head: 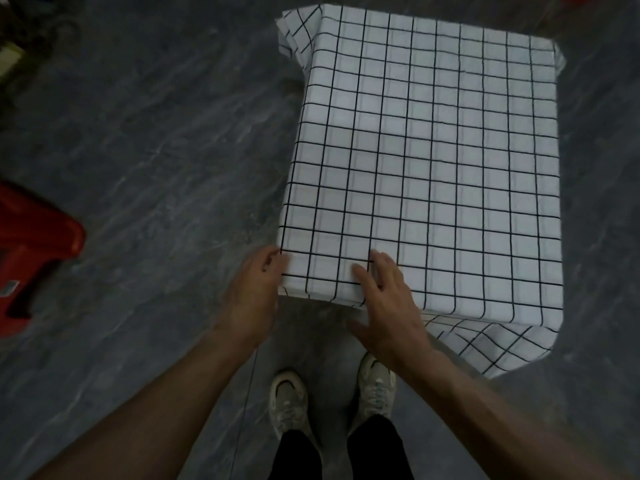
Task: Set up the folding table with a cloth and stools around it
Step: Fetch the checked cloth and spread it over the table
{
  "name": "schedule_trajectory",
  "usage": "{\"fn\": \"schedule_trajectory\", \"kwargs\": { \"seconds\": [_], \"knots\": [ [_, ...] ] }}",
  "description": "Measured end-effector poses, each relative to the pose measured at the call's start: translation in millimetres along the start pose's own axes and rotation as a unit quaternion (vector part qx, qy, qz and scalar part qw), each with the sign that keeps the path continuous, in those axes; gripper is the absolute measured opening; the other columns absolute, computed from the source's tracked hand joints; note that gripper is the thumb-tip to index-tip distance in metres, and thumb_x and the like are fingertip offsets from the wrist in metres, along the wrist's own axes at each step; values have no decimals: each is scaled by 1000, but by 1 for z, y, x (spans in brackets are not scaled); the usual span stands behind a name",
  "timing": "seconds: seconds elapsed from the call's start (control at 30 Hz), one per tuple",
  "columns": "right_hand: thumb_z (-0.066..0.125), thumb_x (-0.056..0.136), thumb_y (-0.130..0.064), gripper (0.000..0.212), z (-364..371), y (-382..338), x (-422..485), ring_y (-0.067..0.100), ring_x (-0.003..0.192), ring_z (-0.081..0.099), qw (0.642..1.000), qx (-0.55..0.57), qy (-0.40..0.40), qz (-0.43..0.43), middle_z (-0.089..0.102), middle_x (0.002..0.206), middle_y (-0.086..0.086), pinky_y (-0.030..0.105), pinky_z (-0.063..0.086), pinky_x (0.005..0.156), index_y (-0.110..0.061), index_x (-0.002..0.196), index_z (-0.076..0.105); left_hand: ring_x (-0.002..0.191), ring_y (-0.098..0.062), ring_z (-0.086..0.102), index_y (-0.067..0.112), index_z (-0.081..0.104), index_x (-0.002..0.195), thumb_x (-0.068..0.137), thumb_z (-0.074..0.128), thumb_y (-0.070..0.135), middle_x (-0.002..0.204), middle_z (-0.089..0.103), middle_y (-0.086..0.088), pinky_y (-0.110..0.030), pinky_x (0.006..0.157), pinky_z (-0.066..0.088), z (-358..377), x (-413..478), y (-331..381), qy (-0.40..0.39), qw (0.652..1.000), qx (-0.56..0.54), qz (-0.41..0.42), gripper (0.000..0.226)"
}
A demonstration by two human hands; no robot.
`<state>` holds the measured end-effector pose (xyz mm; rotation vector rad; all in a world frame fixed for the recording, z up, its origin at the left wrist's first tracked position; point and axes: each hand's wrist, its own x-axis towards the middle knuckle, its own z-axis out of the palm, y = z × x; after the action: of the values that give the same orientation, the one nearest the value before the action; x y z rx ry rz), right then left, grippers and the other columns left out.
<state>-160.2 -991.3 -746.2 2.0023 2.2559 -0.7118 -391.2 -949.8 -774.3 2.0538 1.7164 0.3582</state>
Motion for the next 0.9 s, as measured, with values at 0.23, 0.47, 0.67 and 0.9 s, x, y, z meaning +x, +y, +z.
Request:
{"fn": "schedule_trajectory", "kwargs": {
  "seconds": [0.23,0.47,0.67,0.9],
  "knots": [
    [75,82,-38,87,2,-11,2,29,152,1,1000,8,4,23,7,164,12,40,12,121,-19,152,28,88,-30,61,4,62,114,62,65,-22,111,58,-13,-44,73,56,-8,1,-5,-19,999,-42,12,58],
    [85,72,-28,96,11,-18,6,29,150,11,999,-22,0,25,15,163,10,37,9,115,-22,150,30,84,-31,62,3,63,112,62,76,-13,108,59,-17,-29,73,46,-25,2,-2,-36,999,-23,10,54],
    [76,83,-35,91,-1,15,-3,25,152,2,1000,-12,12,25,7,165,5,37,4,119,-27,155,22,129,-39,39,20,42,141,47,94,37,147,37,-15,-57,103,39,-24,11,26,-131,982,132,12,108],
    [74,83,-34,87,-28,92,-20,25,152,1,996,-11,21,87,6,165,5,35,1,116,-32,153,21,134,-30,35,21,51,136,71,80,46,147,40,-7,-49,102,43,9,31,117,-150,969,134,141,75]
  ]
}}
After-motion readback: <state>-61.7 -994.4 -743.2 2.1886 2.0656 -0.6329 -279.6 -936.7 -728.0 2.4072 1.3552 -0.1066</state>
